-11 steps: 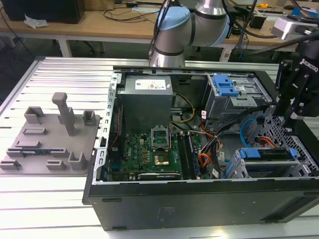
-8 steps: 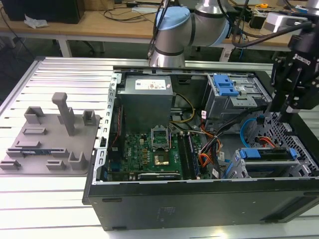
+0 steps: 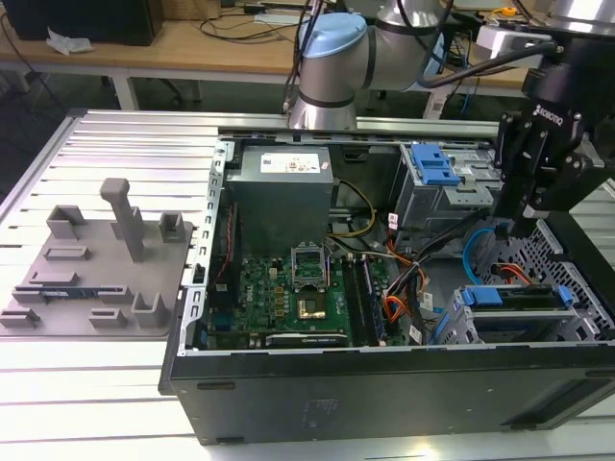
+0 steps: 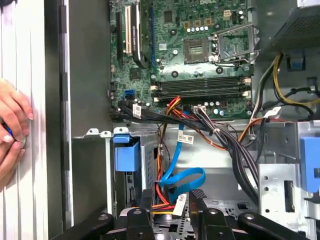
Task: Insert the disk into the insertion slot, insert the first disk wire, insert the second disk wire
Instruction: 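Insert the second disk wire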
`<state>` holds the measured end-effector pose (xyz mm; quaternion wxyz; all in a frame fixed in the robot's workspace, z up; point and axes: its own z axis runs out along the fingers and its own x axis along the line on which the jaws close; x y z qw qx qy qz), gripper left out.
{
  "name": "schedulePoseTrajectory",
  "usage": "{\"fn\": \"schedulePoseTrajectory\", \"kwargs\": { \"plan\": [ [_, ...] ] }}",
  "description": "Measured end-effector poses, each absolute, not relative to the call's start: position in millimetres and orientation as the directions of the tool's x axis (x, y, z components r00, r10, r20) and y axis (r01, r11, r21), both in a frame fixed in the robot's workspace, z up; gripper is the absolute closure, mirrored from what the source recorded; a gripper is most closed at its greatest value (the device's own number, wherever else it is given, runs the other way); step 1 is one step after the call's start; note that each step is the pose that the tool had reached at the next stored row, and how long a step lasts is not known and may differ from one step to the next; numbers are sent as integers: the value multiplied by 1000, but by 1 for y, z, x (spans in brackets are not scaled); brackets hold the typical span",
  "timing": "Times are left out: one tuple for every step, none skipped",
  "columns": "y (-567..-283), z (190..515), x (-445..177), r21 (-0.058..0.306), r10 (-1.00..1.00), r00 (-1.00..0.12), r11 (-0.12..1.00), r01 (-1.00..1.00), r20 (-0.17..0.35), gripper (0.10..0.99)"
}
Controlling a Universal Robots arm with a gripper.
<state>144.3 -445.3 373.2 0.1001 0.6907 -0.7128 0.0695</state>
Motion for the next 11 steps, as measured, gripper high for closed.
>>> {"fn": "schedulePoseTrajectory", "kwargs": {
  "plan": [
    [-445,373,144,39,-969,-23,34,-999,247,663],
    [-444,373,143,39,-967,-20,31,-999,255,663],
    [-443,373,142,38,-964,-17,28,-999,265,663],
    [-442,373,142,38,-962,-14,26,-999,272,663],
    [-440,373,141,38,-958,-9,20,-999,287,663],
    [-438,372,140,38,-955,-4,16,-999,297,663],
    [-437,372,139,37,-951,2,10,-999,310,663],
    [-436,371,138,37,-946,8,4,-999,323,663],
    [-433,371,138,35,-939,12,0,-999,343,663],
    [-429,370,137,28,-936,10,0,-1000,352,663],
    [-423,369,135,18,-935,6,0,-1000,355,663]
  ]
}}
